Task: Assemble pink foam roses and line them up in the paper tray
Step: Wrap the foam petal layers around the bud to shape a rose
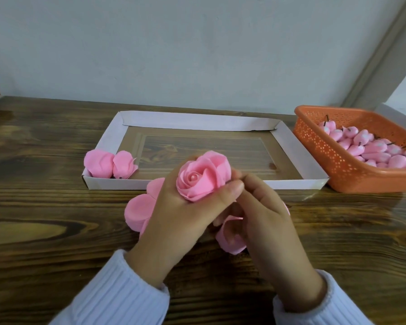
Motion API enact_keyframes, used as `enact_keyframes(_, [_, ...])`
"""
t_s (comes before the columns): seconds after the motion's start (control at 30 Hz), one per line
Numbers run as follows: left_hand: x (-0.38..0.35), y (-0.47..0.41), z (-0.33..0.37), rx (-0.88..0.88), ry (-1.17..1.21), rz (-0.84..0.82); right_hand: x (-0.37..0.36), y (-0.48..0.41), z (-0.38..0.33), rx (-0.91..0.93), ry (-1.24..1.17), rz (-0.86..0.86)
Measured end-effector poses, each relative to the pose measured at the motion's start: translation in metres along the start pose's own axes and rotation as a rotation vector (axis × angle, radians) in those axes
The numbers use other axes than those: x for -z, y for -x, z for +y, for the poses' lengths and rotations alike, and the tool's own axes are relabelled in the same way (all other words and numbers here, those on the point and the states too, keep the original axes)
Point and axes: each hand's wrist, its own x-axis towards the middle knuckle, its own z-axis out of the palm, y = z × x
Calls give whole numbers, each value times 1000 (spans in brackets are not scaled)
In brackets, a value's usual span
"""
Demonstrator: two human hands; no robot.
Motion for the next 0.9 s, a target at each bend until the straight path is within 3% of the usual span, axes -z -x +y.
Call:
enact_keyframes(0.13, [0,0,3,66,171,-49,-1,0,3,-87,5,-127])
enact_keyframes(0.33, [-1,-1,2,113,222,-30,-2,1,4,-135,-169,-249])
enact_keyframes(0.53, [-3,-3,6,-6,291,83,-5,1,6,-175,-180,-244])
enact_keyframes(0.77, [-4,-3,10,41,332,153,-4,1,9,-185,-128,-230])
enact_keyframes(0.9, [-4,-3,9,53,331,187,-4,1,7,-208,-258,-281])
